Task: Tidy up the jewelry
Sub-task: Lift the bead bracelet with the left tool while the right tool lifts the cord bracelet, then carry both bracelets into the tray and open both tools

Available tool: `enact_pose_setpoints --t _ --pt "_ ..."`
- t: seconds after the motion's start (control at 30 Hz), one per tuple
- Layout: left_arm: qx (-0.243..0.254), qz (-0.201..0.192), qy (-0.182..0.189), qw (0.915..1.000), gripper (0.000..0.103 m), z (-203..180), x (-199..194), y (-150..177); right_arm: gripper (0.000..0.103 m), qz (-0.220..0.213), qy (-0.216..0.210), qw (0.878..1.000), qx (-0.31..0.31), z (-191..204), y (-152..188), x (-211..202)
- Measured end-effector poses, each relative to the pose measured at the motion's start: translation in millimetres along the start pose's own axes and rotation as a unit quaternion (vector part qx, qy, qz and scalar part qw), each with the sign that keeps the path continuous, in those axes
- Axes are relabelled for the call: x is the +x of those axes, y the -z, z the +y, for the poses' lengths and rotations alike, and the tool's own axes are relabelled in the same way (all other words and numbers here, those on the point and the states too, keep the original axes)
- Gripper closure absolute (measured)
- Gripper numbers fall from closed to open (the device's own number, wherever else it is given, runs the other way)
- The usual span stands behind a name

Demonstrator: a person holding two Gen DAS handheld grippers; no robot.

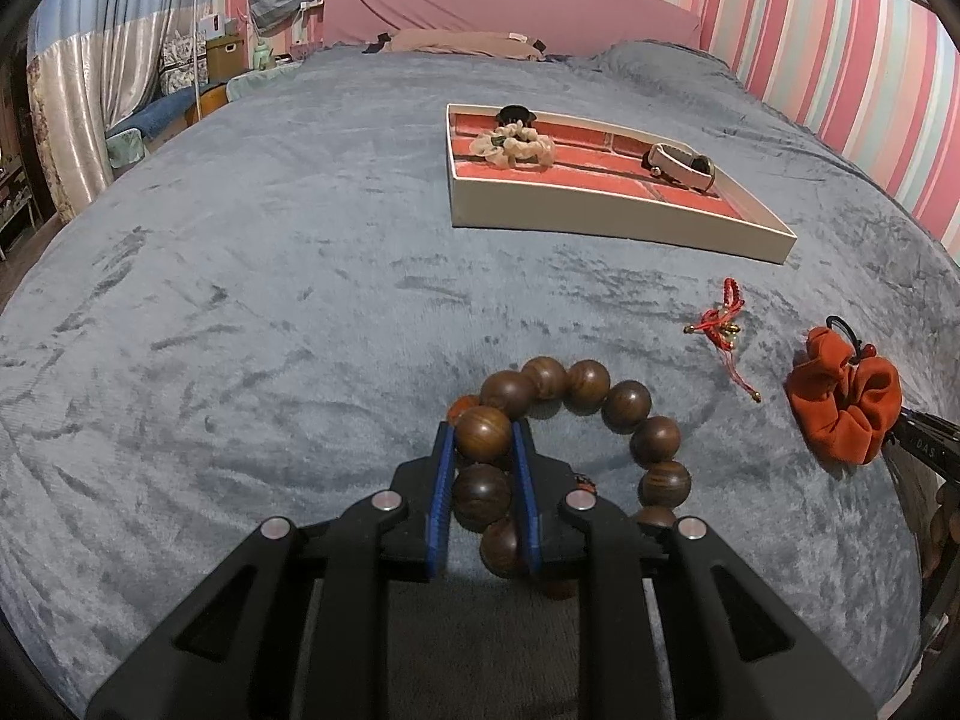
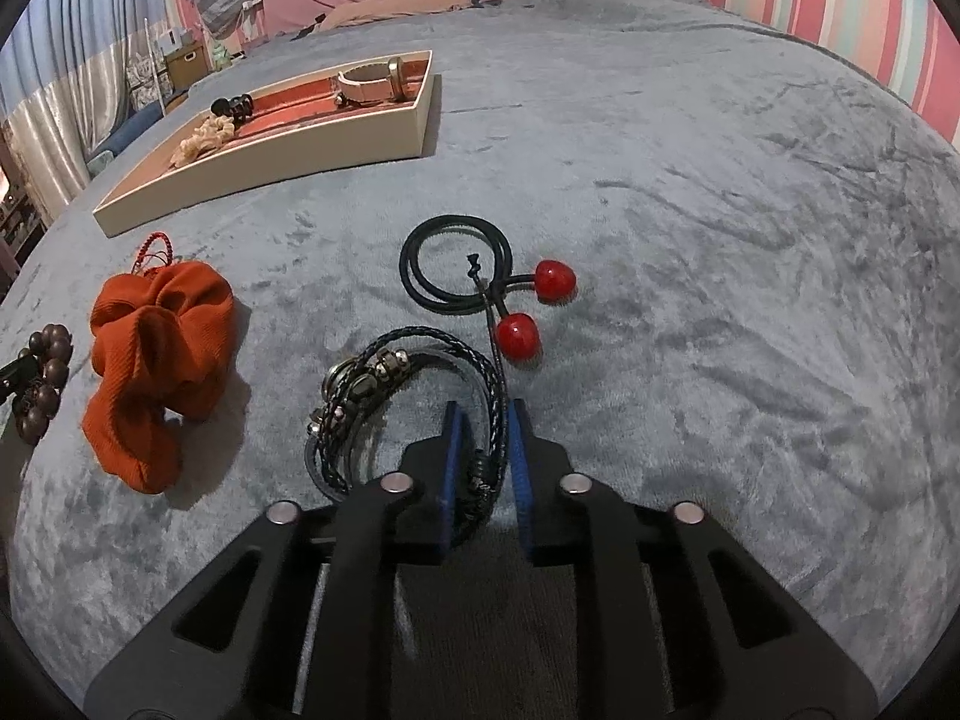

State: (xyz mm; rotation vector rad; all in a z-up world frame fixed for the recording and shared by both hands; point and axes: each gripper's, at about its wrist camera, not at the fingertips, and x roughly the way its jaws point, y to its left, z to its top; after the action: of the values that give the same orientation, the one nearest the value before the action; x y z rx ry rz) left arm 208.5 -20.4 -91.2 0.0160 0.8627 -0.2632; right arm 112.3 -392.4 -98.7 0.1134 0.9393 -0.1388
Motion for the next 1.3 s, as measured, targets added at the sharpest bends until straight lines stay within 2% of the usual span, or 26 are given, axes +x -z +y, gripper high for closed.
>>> enact_pose_setpoints --t 0.5,0.8,1.3 --pt "0.032 -0.050 0.013 0.9981 0.083 -14 -33 -19 0.094 -0.093 0.000 0.996 -0.012 6 -10 -46" --pt "0.025 -0.063 0.038 0.9970 0.083 -10 -47 -36 0.094 -0.105 -0.018 0.994 -0.001 1 -18 -60" --pt "0.038 -0.083 0.042 0.9949 0.083 -12 -56 -65 0.094 -0.116 -0.022 0.993 -0.006 4 -33 -66"
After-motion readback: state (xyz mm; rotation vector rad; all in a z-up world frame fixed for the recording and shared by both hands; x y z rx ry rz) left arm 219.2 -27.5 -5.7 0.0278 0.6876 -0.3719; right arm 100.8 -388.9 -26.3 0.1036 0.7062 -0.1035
